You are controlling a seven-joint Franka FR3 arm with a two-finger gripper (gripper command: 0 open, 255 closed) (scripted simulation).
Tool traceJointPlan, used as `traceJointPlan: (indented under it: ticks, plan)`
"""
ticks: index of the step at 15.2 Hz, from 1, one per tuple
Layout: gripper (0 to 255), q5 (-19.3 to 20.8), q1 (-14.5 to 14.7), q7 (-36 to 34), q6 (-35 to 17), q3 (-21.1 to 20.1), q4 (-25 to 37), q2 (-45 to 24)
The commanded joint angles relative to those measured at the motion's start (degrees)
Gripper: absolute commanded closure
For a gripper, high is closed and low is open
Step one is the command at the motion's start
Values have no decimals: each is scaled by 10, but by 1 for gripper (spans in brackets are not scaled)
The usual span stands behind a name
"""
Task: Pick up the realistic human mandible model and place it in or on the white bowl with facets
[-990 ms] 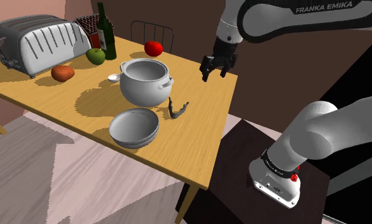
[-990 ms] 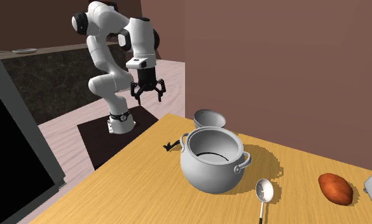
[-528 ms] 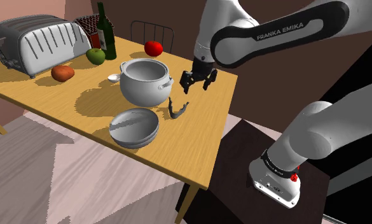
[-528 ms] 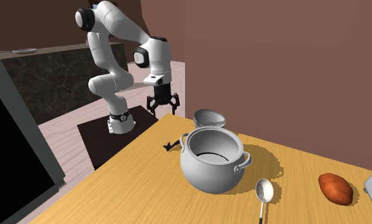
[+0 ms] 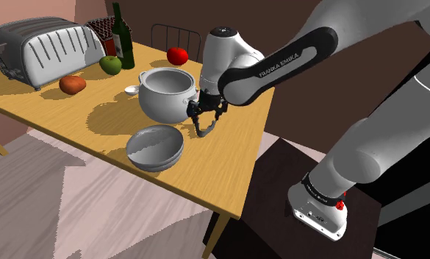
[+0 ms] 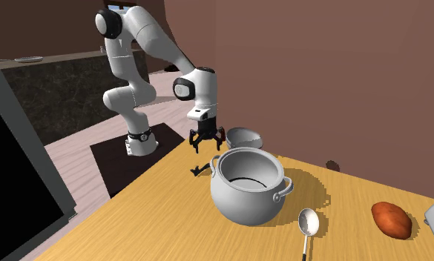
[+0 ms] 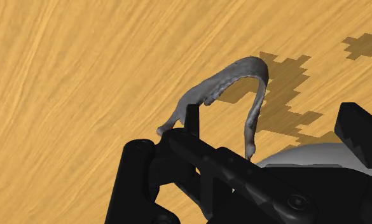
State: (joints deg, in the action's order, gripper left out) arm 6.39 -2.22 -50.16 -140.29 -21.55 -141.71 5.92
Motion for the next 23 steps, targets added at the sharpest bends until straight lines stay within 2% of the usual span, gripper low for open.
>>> traceJointPlan:
  ticks: [1,2,10,17,18,23]
  plan:
    - [0,40,-6,-51,-25,-9,24,-54]
    - [0,57,-5,-72,-32,-10,34,-74]
    - [0,113,-4,-111,-84,4,32,-131]
    - [0,112,-3,-111,-84,4,32,-131]
    - [255,113,-3,-111,-84,4,32,-131]
    - [255,113,-3,-111,-83,4,33,-132]
